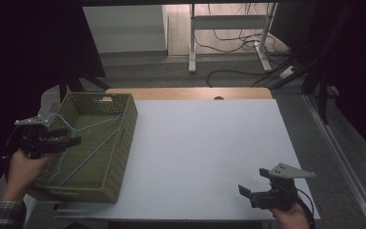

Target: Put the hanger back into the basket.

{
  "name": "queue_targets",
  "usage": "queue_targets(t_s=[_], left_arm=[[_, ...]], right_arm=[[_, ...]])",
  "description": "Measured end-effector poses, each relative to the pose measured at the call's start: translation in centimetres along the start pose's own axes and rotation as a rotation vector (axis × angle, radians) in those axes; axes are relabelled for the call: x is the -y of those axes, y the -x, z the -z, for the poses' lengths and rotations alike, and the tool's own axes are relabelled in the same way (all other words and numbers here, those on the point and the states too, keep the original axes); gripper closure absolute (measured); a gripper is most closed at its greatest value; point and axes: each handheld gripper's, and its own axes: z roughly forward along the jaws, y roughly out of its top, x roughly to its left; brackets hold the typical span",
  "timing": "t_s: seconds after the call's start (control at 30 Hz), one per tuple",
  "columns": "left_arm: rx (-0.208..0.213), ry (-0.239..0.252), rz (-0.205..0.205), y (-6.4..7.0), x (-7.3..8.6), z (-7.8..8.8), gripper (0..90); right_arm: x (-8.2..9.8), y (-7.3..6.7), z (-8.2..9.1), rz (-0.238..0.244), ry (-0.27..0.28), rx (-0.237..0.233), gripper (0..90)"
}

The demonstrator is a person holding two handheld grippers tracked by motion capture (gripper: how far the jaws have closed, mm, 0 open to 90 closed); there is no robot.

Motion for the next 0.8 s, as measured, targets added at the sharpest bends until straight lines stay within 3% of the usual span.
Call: queue_targets(t_s=[0.3, 0.37, 0.4, 0.47, 0.67, 0.8], left_arm=[[0.105, 0.075, -0.057, 6.6, 0.5, 0.2, 7.1], [0.108, 0.081, -0.059, 7.0, 0.7, 0.1, 6.0], [0.112, 0.092, -0.07, 8.1, 1.1, -0.3, 5.9], [0.132, 0.1, -0.082, 9.1, 1.7, -1.0, 5.3], [0.135, 0.142, -0.129, 11.8, 3.7, -2.7, 3.9], [0.094, 0.087, -0.174, 13.2, 4.5, -3.7, 1.8]], right_arm=[[0.1, 0.5, 0.5, 0.022, -0.002, 0.043, 1.2], [0.2, 0.5, 0.5, 0.027, -0.005, 0.05, 1.2], [0.2, 0.6, 0.5, 0.032, -0.008, 0.056, 1.2], [0.3, 0.6, 0.4, 0.045, -0.015, 0.069, 1.2], [0.5, 0.8, 0.4, 0.053, -0.023, 0.078, 1.2], [0.8, 0.9, 0.3, 0.062, -0.029, 0.086, 1.2]])
